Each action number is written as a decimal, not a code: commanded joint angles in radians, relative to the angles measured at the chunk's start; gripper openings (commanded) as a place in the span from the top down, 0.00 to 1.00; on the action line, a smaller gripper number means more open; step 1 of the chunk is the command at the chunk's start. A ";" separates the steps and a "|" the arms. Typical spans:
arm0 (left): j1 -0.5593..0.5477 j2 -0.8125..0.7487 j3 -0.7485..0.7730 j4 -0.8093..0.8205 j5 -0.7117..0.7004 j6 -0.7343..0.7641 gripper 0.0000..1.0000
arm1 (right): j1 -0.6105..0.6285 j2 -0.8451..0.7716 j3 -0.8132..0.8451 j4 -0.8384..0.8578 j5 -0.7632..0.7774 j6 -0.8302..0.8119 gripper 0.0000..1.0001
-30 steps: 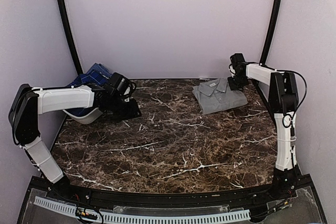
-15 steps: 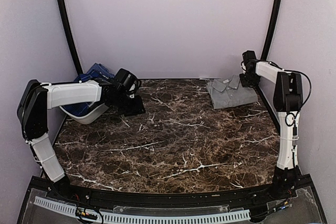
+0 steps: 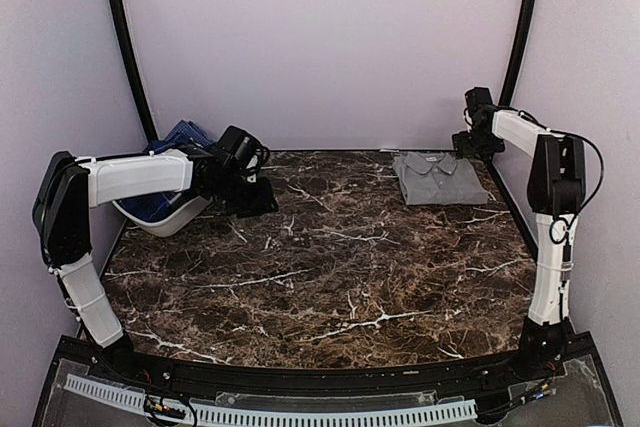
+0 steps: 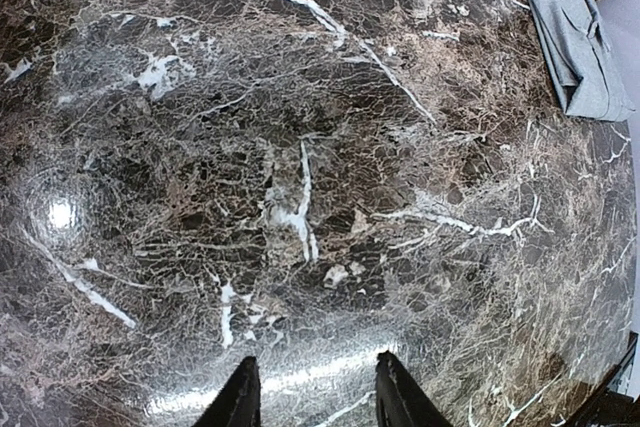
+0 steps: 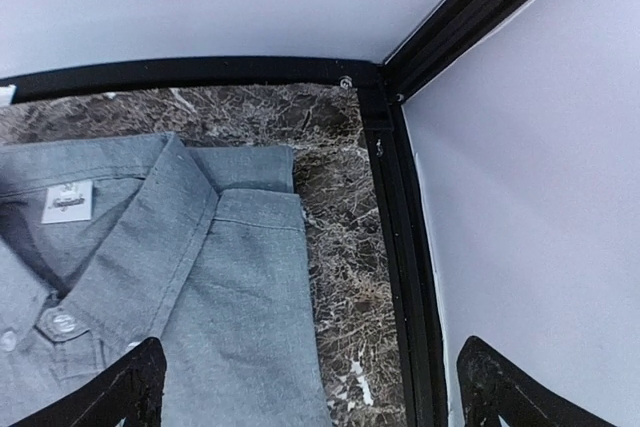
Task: Fold and stack the long sleeve shirts
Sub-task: Move the square-folded shirt to the corner of the board.
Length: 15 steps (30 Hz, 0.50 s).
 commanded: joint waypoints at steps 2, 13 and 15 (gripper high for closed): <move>0.005 -0.046 0.027 -0.009 0.012 0.005 0.62 | 0.045 -0.179 -0.105 0.075 -0.017 0.111 0.01; -0.020 -0.126 -0.011 0.086 0.033 0.032 0.61 | 0.217 -0.501 -0.538 0.232 -0.166 0.310 0.01; -0.033 -0.148 -0.027 0.108 0.038 0.040 0.57 | 0.259 -0.584 -0.622 0.259 -0.233 0.360 0.01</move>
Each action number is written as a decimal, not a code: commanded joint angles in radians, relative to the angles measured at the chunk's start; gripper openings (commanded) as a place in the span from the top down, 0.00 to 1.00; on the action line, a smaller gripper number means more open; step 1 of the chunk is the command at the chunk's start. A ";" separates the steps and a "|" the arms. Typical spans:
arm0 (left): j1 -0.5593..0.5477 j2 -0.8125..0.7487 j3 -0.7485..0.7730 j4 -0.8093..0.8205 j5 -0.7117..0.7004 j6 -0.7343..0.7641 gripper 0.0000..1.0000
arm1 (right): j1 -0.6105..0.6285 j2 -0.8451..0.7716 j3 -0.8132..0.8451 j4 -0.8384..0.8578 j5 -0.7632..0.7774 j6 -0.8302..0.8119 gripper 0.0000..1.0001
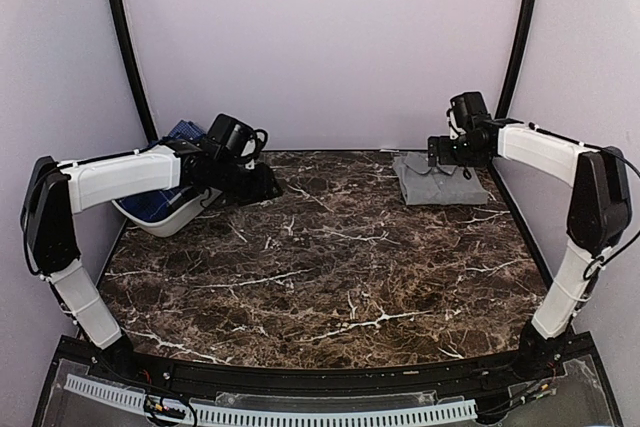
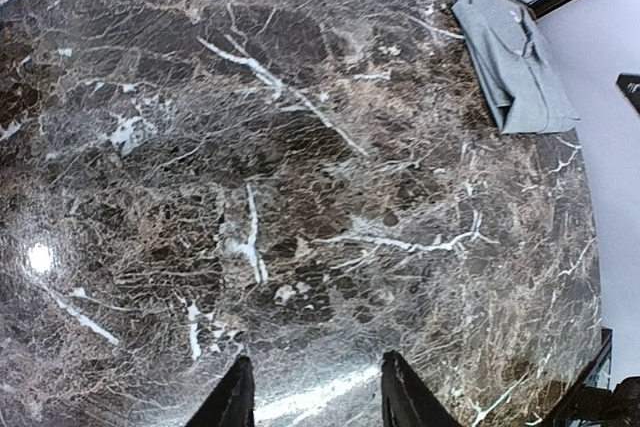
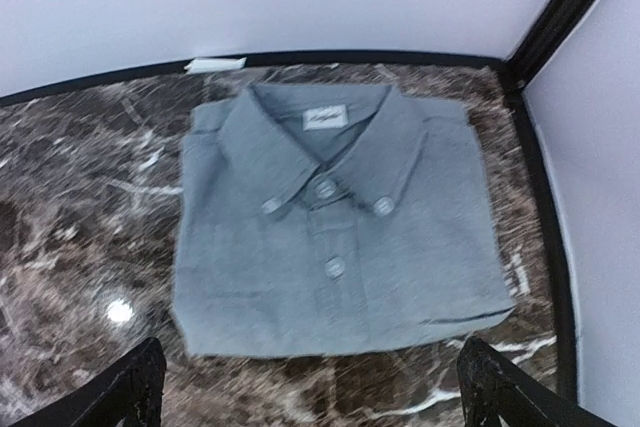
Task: Fold and stack the long sleeve shirts
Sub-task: Move the square-folded shirt to the corner of the board, then reset both arms
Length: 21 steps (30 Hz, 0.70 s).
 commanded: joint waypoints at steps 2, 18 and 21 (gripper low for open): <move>-0.037 -0.108 -0.055 0.084 0.025 0.033 0.48 | 0.105 -0.215 -0.211 0.124 -0.167 0.160 0.01; -0.158 -0.315 -0.282 0.303 -0.025 0.018 0.07 | 0.594 -0.586 -0.508 0.256 -0.058 0.374 0.01; -0.190 -0.331 -0.289 0.302 -0.073 0.024 0.05 | 0.635 -0.611 -0.530 0.283 -0.041 0.405 0.01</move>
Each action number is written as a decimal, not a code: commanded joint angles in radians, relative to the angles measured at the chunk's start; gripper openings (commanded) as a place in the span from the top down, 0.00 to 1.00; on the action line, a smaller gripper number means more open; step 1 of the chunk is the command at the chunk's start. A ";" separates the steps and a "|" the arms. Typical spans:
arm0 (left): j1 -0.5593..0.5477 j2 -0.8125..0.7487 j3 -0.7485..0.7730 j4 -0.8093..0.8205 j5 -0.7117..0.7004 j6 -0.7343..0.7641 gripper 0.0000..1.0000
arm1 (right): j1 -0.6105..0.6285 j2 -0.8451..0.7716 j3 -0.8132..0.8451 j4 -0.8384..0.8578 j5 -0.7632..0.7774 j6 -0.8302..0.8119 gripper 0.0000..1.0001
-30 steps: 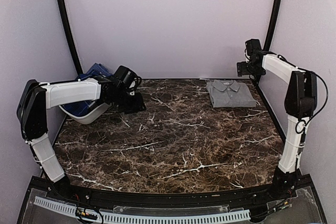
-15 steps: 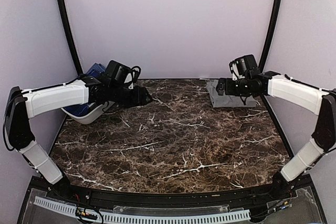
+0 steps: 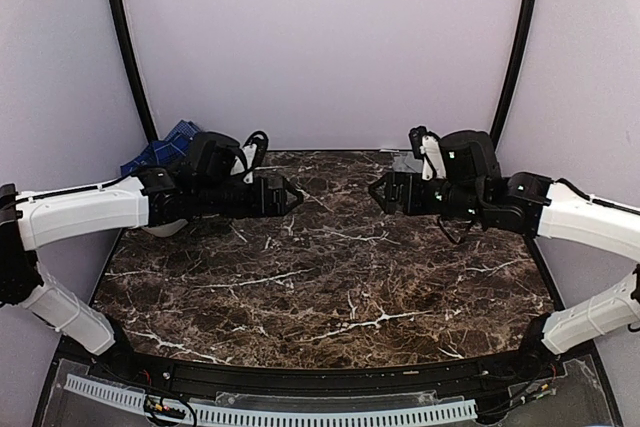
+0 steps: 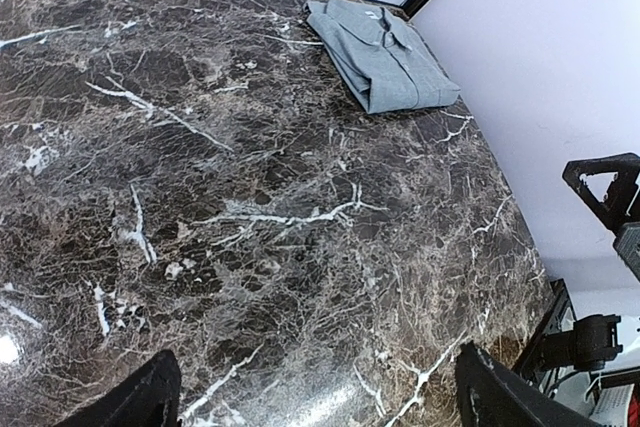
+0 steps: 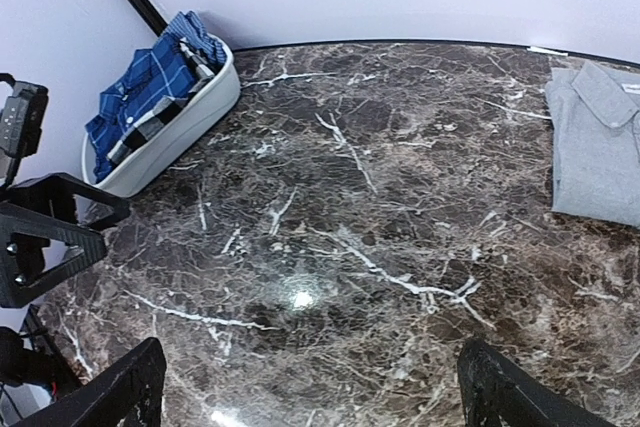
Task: Fold and stack the long sleeve shirts
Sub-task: Reset both arms
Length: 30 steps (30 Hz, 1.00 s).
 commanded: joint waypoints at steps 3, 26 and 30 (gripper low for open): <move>-0.043 -0.077 -0.043 0.071 -0.100 0.005 0.03 | 0.061 -0.055 -0.038 0.092 0.068 0.079 0.01; -0.045 -0.057 0.026 0.078 -0.162 0.071 0.01 | 0.061 -0.073 0.019 0.070 0.195 0.025 0.01; -0.045 -0.059 0.029 0.081 -0.164 0.071 0.01 | 0.059 -0.066 0.032 0.064 0.189 0.020 0.01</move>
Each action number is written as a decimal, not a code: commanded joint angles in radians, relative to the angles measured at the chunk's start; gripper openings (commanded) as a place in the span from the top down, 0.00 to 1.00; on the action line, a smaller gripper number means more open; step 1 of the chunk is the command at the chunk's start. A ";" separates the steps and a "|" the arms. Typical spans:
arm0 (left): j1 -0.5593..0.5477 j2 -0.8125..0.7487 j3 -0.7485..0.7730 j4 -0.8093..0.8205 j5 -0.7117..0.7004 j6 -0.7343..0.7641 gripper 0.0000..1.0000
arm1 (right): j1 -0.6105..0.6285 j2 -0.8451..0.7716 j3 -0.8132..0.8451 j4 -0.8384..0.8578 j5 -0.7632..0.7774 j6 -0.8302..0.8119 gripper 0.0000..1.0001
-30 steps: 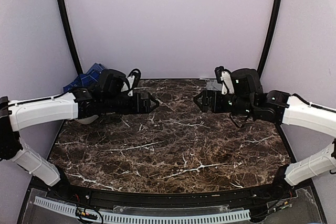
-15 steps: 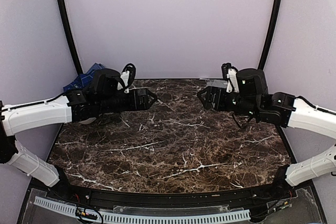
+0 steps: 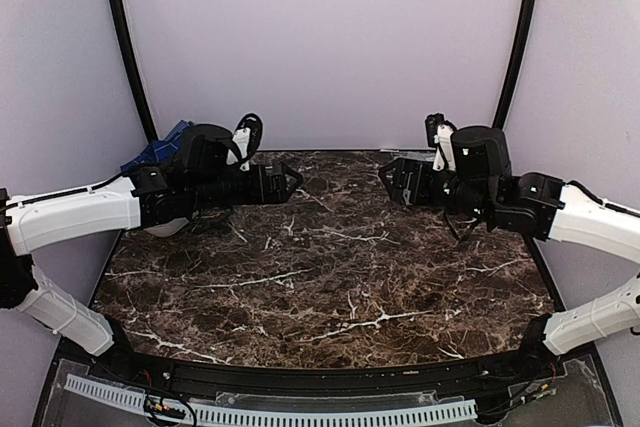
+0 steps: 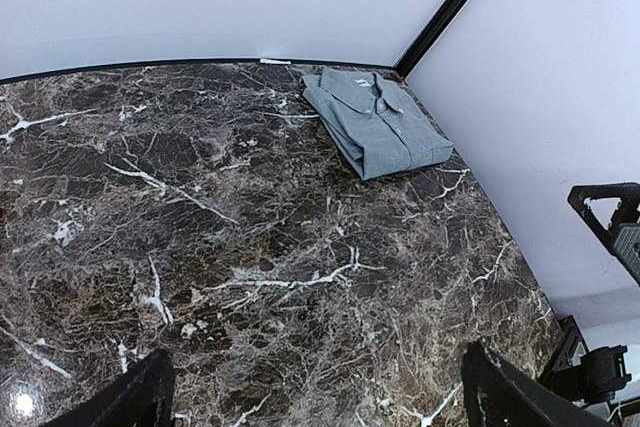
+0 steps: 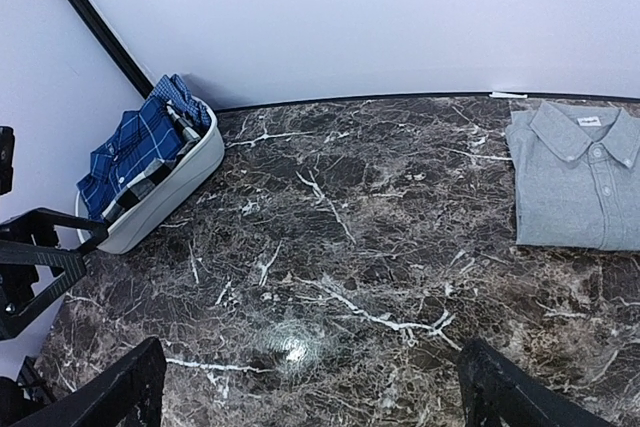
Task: Fold and stack the long sleeve shirts
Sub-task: Reset both arms
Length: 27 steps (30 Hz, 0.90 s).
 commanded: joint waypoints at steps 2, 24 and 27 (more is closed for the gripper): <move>-0.001 -0.008 0.026 -0.003 -0.011 0.016 0.01 | 0.005 0.012 0.048 0.016 0.013 -0.012 0.01; -0.001 -0.009 0.054 -0.044 -0.029 0.065 0.01 | 0.004 0.046 0.041 0.053 0.022 0.006 0.01; -0.001 -0.018 0.048 -0.047 -0.036 0.066 0.01 | 0.004 0.059 0.048 0.059 0.016 0.004 0.01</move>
